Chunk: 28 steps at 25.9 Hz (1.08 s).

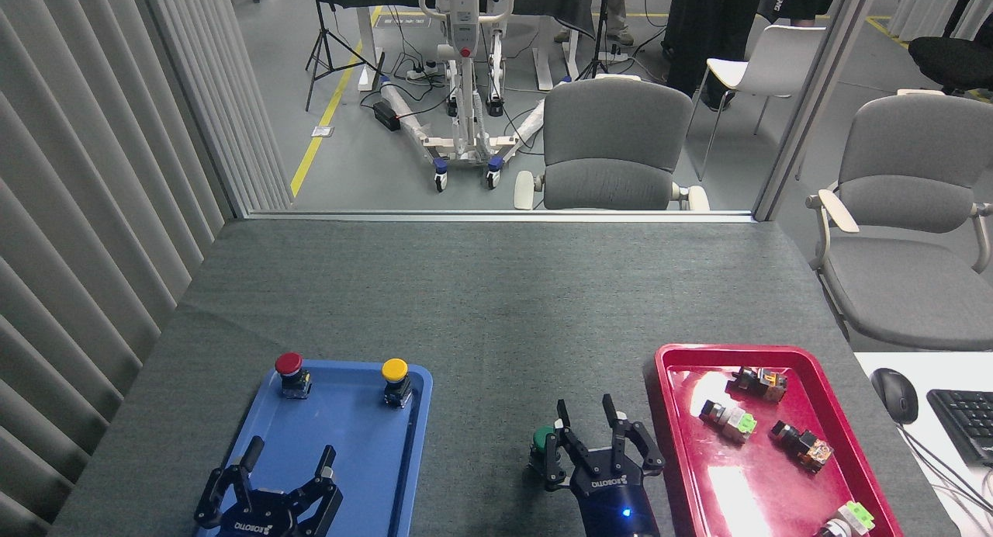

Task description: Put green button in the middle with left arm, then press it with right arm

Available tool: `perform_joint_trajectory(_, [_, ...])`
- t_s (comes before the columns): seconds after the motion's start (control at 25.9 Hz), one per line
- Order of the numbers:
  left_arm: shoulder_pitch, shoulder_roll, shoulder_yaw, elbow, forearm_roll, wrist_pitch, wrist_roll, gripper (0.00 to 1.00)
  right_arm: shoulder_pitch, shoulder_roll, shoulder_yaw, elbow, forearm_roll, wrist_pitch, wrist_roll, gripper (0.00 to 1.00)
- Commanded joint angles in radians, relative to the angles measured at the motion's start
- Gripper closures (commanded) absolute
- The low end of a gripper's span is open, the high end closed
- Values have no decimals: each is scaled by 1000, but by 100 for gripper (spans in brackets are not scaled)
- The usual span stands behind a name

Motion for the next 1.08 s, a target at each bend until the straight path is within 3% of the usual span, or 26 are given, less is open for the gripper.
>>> perform_joint_trajectory(0.0, [-5, 16, 8, -6, 1, 1, -38, 1, -33, 15, 21, 45, -1, -9, 33, 74])
perform_joint_trajectory(0.12, [-4, 17, 14, -6, 2, 1, -38, 1, -40, 28, 27, 62, 2, -17, 42, 89])
perform_joint_trajectory(0.27, [-2, 17, 17, -7, 14, -2, -36, 0, -46, 29, 46, 79, 2, -21, 61, 97])
perform_joint_trajectory(0.62, [-9, -4, 91, -49, 19, 33, -36, 1, -46, 44, 46, 153, 2, -18, 96, 97])
perform_joint_trajectory(0.93, [-35, 22, 98, -49, 19, 28, -61, 1, -46, 46, 47, 197, 2, -17, 99, 96])
perform_joint_trajectory(1.04, [-30, 21, 98, -49, 19, 31, -82, 1, -46, 46, 44, 180, -2, -10, 76, 86])
